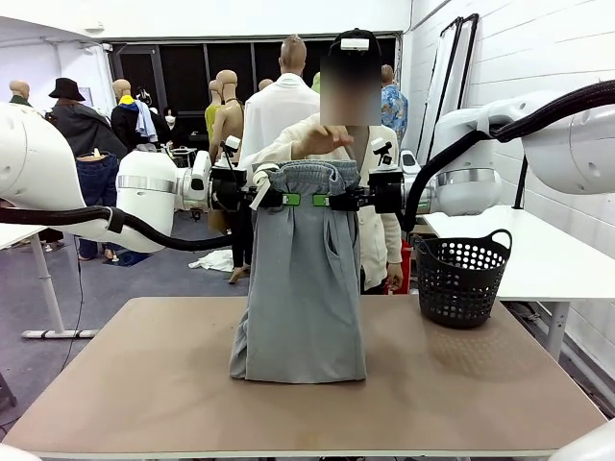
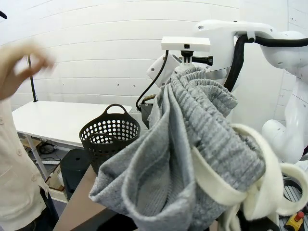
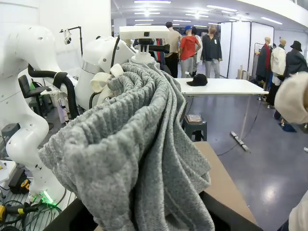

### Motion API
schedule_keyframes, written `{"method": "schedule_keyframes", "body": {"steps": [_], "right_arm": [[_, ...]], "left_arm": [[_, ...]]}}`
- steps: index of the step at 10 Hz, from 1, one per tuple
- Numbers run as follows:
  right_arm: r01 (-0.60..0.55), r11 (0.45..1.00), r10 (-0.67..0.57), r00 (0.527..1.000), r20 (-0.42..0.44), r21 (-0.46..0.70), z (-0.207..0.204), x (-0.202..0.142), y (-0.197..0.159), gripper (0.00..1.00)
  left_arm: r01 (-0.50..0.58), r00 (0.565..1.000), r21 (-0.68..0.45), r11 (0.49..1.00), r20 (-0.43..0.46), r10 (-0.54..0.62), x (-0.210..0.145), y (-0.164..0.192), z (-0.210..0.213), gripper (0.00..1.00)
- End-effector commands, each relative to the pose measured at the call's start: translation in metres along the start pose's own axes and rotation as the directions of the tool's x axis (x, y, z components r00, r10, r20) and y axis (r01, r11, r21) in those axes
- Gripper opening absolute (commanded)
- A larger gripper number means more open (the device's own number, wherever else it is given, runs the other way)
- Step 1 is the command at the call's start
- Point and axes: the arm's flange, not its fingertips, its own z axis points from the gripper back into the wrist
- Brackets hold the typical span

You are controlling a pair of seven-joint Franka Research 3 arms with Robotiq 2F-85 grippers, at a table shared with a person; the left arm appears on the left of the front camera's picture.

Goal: Fold the training pants.
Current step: Fold the Training pants in half.

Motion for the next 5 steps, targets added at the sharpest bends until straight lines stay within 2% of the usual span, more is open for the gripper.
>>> {"method": "schedule_keyframes", "body": {"steps": [1,5], "right_arm": [[0.008,1.000,-0.008,1.000,0.015,0.002,-0.0006,0.0004,0.0010,0.00],[0.008,1.000,-0.008,1.000,0.015,0.002,-0.0006,0.0004,0.0010,0.00]], "left_arm": [[0.004,1.000,-0.008,1.000,0.003,-0.004,0.0021,-0.0019,0.0007,0.00],[0.004,1.000,-0.008,1.000,0.003,-0.004,0.0021,-0.0019,0.0007,0.00]]}}
